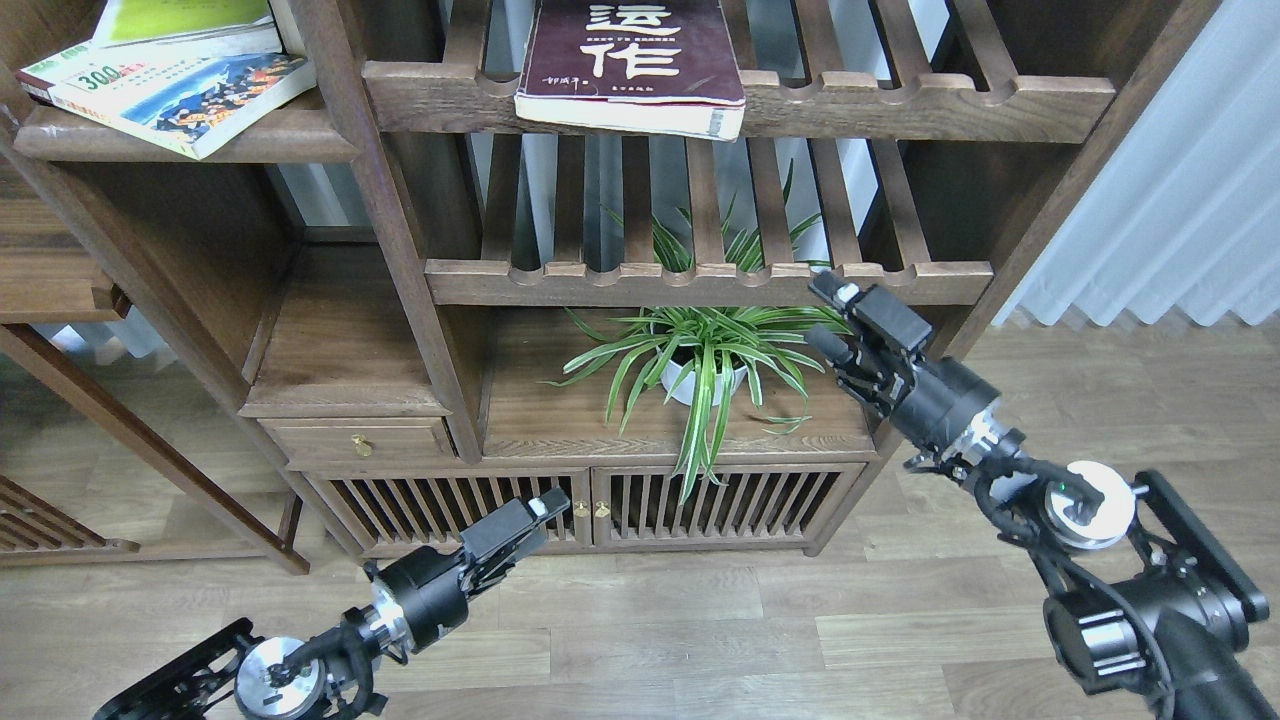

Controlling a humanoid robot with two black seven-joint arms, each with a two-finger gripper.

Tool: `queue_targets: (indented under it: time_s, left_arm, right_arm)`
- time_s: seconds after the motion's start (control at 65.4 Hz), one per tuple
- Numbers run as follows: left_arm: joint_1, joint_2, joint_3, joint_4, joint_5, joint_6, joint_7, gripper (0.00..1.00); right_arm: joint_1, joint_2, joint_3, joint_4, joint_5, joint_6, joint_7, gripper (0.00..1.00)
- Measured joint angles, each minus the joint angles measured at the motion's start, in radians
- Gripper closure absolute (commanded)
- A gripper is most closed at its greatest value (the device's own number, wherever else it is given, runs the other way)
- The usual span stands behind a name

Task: Organize books on shelf
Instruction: 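Raise the right gripper up to the maroon book on the top shelf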

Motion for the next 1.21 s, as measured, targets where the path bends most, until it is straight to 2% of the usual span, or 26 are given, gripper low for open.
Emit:
queue_targets:
  time_s: [0.015, 0.52, 0.78, 1.207]
  left_arm:
    - [0.0, 0.001, -0.003, 0.0, 0.0, 0.0, 0.0, 0.0]
    - [0.002, 0.0, -0.009, 0.027, 0.0, 0.0, 0.0, 0.0]
    - [0.002, -0.001, -0.012, 0.039, 0.0, 0.0, 0.0, 0.0]
    - [0.002, -0.003, -0.017, 0.041, 0.0, 0.0, 0.0, 0.0]
  right_arm:
    - [0.018, 0.0, 0.0, 0.018, 0.001, -0.028, 0.0, 0.02]
    - [0.141, -0.035, 0.031, 0.138, 0.009, -0.235, 0.006, 0.01]
    - [0.231, 0.029, 0.02, 0.161, 0.009, -0.371, 0.02, 0.01]
    - [0.304, 0.116, 0.002, 0.173, -0.028, -0.464, 0.042, 0.01]
